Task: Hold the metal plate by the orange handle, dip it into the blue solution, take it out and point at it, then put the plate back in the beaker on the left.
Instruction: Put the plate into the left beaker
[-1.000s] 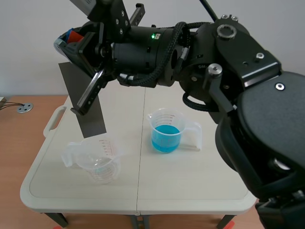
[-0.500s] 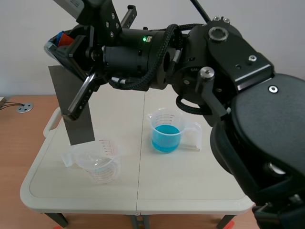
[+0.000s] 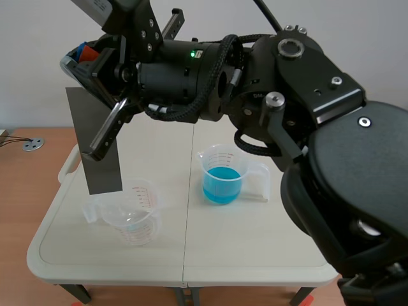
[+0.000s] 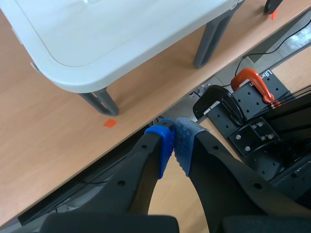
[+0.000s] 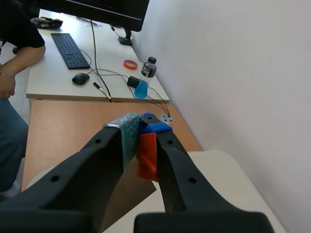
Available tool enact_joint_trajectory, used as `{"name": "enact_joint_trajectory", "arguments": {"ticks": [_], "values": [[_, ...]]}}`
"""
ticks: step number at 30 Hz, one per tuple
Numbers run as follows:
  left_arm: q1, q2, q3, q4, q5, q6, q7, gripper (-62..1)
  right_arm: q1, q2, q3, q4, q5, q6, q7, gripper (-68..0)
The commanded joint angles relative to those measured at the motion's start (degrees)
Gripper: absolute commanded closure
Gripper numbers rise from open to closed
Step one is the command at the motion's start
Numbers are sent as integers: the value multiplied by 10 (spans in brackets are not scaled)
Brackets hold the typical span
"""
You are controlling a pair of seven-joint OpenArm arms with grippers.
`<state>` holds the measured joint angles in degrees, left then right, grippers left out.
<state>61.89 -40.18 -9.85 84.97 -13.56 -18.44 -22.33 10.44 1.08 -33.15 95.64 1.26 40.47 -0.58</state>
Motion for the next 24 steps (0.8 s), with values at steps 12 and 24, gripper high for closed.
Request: {"name": "enact_joint_trajectory", "arguments": {"ticks": [12,24], "values": [[-2,3,-5,9,-4,-2,-6,-15,7,-8,-4,-24,4,-6,17,-13],[-2,3,-5,9,-4,-2,-6,-15,7,-8,-4,-72,4,-6,35,-13]]}}
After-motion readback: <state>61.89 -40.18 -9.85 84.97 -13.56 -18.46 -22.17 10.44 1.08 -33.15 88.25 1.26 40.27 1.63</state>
